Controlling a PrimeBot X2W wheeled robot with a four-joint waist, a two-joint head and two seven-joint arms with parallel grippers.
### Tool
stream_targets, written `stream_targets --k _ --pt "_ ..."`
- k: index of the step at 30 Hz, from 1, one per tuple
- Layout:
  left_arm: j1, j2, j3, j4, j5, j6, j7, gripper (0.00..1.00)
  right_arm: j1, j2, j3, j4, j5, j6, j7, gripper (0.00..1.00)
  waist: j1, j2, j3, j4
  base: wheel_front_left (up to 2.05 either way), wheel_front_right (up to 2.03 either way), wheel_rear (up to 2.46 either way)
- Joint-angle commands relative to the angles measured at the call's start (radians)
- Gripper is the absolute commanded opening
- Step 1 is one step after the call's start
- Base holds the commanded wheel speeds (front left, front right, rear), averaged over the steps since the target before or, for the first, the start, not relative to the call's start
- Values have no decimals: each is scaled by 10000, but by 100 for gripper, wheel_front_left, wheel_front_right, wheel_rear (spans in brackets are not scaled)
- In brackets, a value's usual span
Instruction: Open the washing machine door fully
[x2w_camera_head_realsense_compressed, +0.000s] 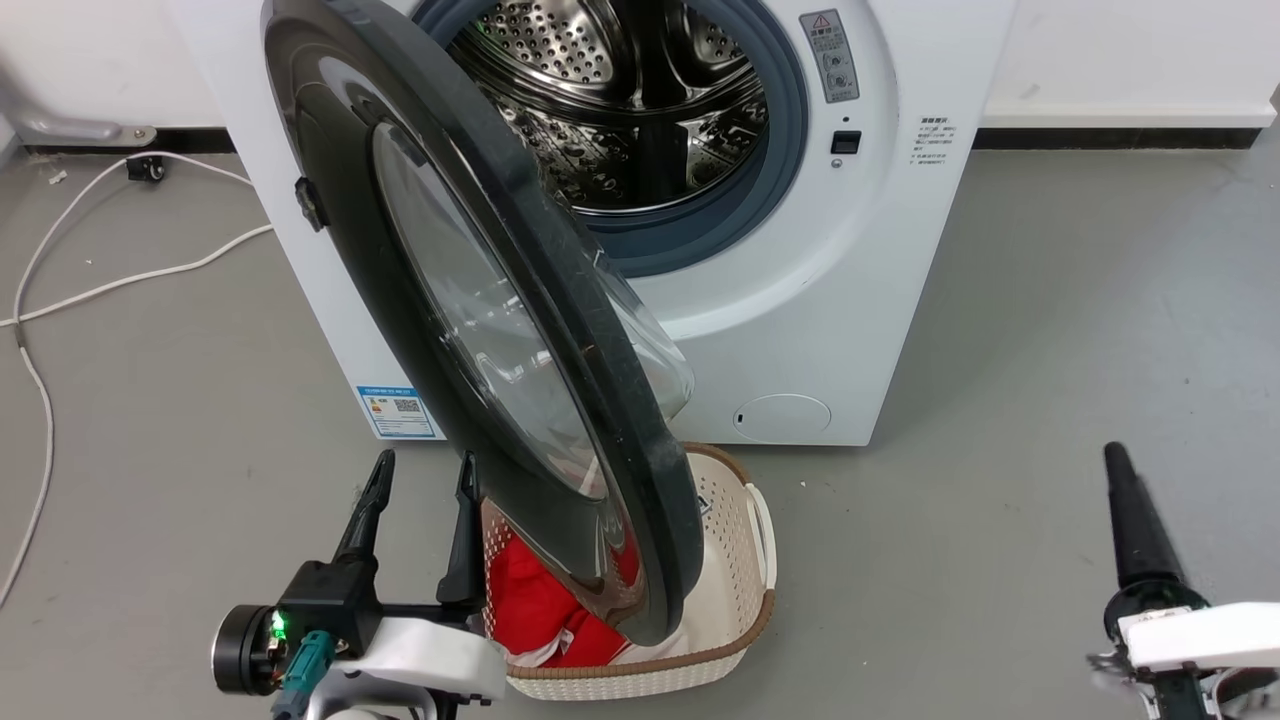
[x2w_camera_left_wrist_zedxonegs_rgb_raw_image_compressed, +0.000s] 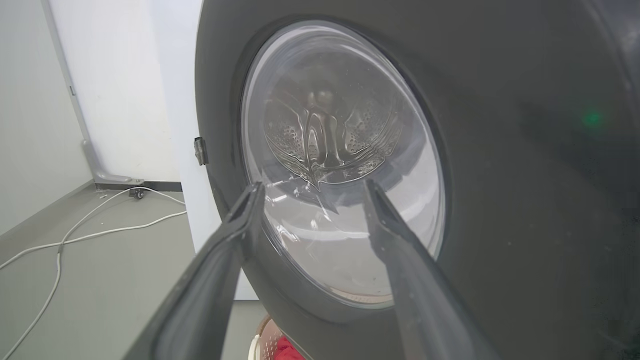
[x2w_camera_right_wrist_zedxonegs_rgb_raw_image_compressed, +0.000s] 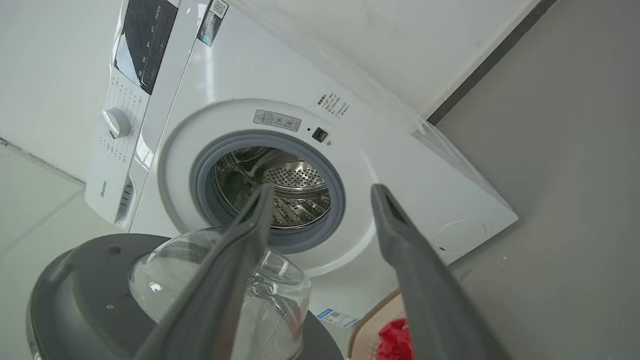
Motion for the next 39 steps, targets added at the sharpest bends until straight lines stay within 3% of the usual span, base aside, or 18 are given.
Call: stream_targets --k 1,7,8,14,19,27,39 --pt "135 -5 22 2 5 25 -27 100 -161 -66 -93 119 -693 0 -196 100 0 0 -10 -5 0 0 0" --pt "182 -3 99 -27 57 40 -27 100 -204 388 -1065 -60 -5254 -1 -558 100 0 0 -39 -64 0 0 0" --pt "182 -3 99 -27 57 40 -27 100 -204 388 -1065 -60 -5254 -1 -558 100 0 0 -39 -64 0 0 0" --pt "239 -3 249 -34 130 -22 -27 100 455 1275 -1746 -1334 -9307 -1 -474 100 0 0 -85 -97 0 0 0" --pt "300 -3 355 -24 204 -83 -27 100 1168 1637 -1605 -2235 -11382 -1 -109 100 0 0 -107 -126 0 0 0" --pt "297 -3 422 8 270 -161 -27 100 1645 1856 -1383 -2490 -12333 -1 24 100 0 0 -108 -176 0 0 0" --pt "311 -3 412 17 304 -207 -27 100 1343 1898 -1430 -2191 -11954 -3 -4 100 0 0 -65 -198 0 0 0"
